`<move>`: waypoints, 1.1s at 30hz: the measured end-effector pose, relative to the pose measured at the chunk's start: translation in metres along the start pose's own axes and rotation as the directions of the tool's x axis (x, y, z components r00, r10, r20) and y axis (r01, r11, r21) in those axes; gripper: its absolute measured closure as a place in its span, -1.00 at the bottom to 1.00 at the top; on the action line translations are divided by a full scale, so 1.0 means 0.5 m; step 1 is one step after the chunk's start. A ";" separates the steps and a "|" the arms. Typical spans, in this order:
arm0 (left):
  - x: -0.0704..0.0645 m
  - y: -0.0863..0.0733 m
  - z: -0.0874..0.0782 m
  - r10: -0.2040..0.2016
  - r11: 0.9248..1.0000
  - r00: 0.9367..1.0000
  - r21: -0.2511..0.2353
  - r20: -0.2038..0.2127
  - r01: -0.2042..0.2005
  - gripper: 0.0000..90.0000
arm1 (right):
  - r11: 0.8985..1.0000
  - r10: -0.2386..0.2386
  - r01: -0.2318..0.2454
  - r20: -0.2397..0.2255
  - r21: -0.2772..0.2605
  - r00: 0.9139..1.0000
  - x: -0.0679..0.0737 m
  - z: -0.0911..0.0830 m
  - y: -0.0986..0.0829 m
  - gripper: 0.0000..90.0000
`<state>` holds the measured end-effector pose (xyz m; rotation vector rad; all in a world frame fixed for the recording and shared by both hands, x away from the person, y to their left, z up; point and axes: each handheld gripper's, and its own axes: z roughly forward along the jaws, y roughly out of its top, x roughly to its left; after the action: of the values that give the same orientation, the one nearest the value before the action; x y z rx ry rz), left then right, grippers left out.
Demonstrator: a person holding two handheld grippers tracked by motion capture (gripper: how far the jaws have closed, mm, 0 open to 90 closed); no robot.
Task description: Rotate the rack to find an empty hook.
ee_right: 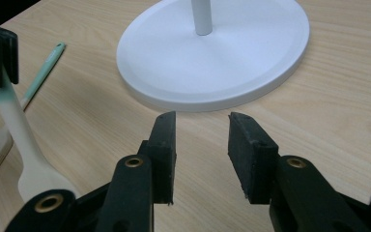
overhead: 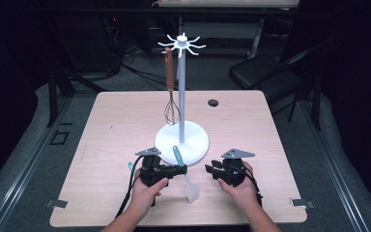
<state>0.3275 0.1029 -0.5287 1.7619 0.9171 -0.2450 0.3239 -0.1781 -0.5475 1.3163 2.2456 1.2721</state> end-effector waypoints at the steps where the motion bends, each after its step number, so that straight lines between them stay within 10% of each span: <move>1: 0.000 0.002 -0.001 0.006 1.000 1.000 0.002 -0.001 -0.006 0.88 | 1.000 0.002 -0.002 -0.002 -0.002 1.000 -0.001 0.000 -0.001 0.41; 14: -0.012 0.032 -0.018 0.133 0.989 0.991 0.074 -0.012 -0.131 0.88 | 1.000 0.012 -0.012 -0.004 0.006 1.000 -0.007 0.004 -0.005 0.41; 33: -0.061 0.144 -0.055 0.298 0.939 0.955 0.182 -0.006 -0.291 0.88 | 0.999 -0.019 0.019 0.013 0.033 1.000 -0.005 0.015 -0.011 0.30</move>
<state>0.3488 0.1045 -0.4486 2.0493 0.6576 -0.1048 0.3263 -0.1773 -0.5567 1.3075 2.2741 1.2218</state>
